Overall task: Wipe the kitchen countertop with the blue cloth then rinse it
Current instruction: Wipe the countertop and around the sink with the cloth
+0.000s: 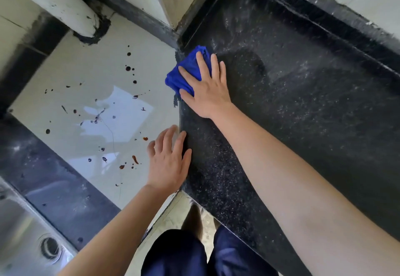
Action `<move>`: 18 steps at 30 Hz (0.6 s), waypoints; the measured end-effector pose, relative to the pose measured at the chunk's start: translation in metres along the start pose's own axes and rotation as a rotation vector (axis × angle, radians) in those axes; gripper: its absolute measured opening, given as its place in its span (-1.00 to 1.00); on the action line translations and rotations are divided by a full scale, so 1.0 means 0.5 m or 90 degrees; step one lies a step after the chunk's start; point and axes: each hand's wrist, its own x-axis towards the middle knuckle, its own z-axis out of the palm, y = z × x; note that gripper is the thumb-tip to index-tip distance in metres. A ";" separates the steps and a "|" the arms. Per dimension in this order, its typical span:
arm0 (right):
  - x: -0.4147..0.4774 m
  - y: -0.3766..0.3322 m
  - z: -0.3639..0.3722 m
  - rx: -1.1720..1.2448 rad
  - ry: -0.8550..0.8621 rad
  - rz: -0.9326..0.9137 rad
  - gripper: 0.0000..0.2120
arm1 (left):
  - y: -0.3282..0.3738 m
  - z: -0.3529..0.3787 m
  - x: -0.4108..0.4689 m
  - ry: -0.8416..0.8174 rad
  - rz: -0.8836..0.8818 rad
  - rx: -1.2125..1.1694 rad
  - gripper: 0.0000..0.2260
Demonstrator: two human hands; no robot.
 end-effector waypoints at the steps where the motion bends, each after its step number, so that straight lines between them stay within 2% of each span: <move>1: 0.014 -0.009 -0.004 0.007 0.003 0.016 -0.38 | 0.001 0.002 0.000 0.005 0.002 0.001 -0.56; 4: 0.026 0.012 -0.015 0.006 0.001 -0.013 -0.39 | 0.003 0.004 0.005 0.011 0.003 -0.002 -0.57; 6: 0.022 0.073 -0.029 0.015 0.004 -0.019 -0.40 | 0.003 -0.001 0.015 0.009 0.000 -0.008 -0.60; 12: -0.043 0.327 -0.067 0.068 0.031 0.266 -0.40 | 0.020 -0.018 0.101 0.027 0.028 -0.019 -0.57; 18: -0.268 0.334 -0.004 0.090 0.070 0.352 -0.40 | 0.081 -0.023 0.215 0.054 0.096 -0.026 -0.57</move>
